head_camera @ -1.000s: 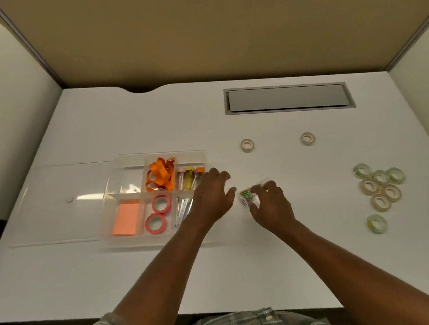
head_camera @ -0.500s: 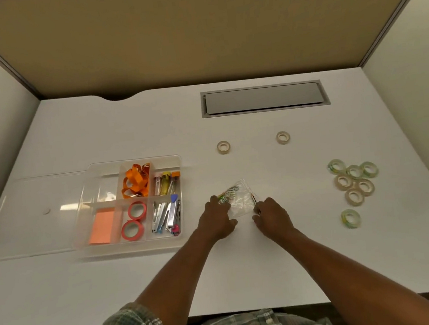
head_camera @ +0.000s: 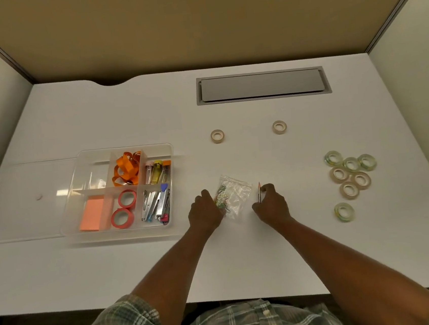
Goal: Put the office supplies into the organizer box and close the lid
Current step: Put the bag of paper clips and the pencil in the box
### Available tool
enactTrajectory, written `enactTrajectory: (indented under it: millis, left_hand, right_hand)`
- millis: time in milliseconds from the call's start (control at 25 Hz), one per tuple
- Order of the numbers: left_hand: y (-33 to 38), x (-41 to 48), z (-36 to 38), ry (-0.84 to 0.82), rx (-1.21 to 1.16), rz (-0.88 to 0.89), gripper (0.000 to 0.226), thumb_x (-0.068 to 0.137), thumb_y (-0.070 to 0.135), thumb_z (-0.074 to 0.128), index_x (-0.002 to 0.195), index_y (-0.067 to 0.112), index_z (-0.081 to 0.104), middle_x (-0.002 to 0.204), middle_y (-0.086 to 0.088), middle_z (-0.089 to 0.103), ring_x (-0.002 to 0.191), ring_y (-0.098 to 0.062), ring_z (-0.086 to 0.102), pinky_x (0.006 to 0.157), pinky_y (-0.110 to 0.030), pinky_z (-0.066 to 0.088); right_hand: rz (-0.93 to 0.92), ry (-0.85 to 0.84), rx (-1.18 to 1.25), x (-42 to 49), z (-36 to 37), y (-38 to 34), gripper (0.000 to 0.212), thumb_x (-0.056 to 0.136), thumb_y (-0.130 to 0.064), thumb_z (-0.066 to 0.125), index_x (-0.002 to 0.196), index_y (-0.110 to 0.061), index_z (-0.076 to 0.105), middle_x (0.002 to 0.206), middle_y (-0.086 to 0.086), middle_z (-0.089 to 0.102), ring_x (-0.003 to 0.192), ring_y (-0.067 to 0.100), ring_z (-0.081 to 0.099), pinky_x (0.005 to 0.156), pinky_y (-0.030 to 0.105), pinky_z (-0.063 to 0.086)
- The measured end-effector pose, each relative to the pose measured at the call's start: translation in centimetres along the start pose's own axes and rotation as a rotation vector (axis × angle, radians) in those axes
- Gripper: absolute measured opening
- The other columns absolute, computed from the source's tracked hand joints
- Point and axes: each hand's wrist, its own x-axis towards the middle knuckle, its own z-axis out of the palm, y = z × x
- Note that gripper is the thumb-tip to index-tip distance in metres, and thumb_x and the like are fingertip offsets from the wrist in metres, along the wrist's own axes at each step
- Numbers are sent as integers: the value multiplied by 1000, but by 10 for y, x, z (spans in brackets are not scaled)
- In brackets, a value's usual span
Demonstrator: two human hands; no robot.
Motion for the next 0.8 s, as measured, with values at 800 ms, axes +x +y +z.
enactTrajectory:
  millis: [800]
  left_hand:
    - [-5,-4,-16,-173,-933,60,17,84,-5,66,83,7,54,79,-9,63,76,-20,66,76,-39,59]
  right_hand:
    - [227,-330,959,31,-24,-38,21,91,-19,67,109,-11,75,110,7,64,97,27,63,84,34,52]
